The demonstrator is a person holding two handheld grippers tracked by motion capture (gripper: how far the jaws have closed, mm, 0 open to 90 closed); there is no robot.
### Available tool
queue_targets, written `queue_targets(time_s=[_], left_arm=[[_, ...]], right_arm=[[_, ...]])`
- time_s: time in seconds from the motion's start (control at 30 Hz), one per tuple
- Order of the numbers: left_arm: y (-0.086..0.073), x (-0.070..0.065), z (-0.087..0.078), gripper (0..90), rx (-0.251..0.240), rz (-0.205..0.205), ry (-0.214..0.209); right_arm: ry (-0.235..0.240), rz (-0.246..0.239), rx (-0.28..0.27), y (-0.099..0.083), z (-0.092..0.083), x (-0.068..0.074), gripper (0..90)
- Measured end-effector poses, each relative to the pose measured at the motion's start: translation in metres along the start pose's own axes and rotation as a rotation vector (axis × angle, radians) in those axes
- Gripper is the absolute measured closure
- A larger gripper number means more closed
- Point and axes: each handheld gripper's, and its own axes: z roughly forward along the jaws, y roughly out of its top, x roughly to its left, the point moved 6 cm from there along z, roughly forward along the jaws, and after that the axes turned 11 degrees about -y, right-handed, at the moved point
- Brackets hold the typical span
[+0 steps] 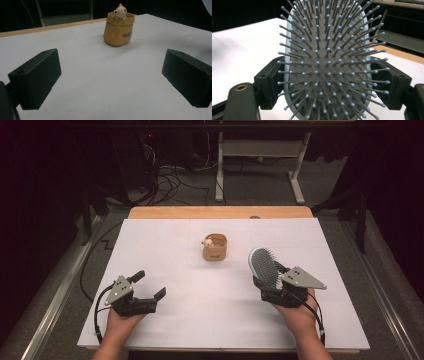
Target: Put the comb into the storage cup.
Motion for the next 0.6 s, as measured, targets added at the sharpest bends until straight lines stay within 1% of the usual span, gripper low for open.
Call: queue_targets(time_s=[0.03,0.1,0.23,0.3,0.37,0.47,0.53,0.6], left_arm=[[0.000,0.000,0.000,3.0,0.000,0.000,0.000],[0.000,-0.004,0.003,3.0,0.016,0.005,0.002],[0.003,-0.010,0.011,3.0,0.037,0.015,0.017],[0.006,-0.013,0.013,3.0,0.041,0.021,0.011],[0.010,-0.016,0.015,3.0,0.033,0.025,0.007],[0.019,-0.019,0.019,2.4,0.045,0.034,0.001],[0.024,-0.022,0.021,1.9,0.037,0.046,-0.006],[0.028,-0.025,0.025,1.3,0.029,0.062,-0.014]], right_arm=[[0.000,0.000,0.000,0.000,0.000,0.000,20.6],[-0.003,-0.007,0.002,-0.001,0.000,0.000,20.6],[0.001,-0.006,-0.011,0.000,0.000,0.001,20.5],[0.006,0.001,-0.017,0.001,-0.001,0.000,20.6],[0.001,0.011,-0.024,0.002,-0.002,-0.001,20.6],[-0.010,0.032,-0.038,0.005,-0.002,-0.006,20.5],[-0.017,0.047,-0.045,0.007,-0.004,-0.010,20.6],[-0.021,0.049,-0.048,0.007,-0.005,-0.012,20.6]])
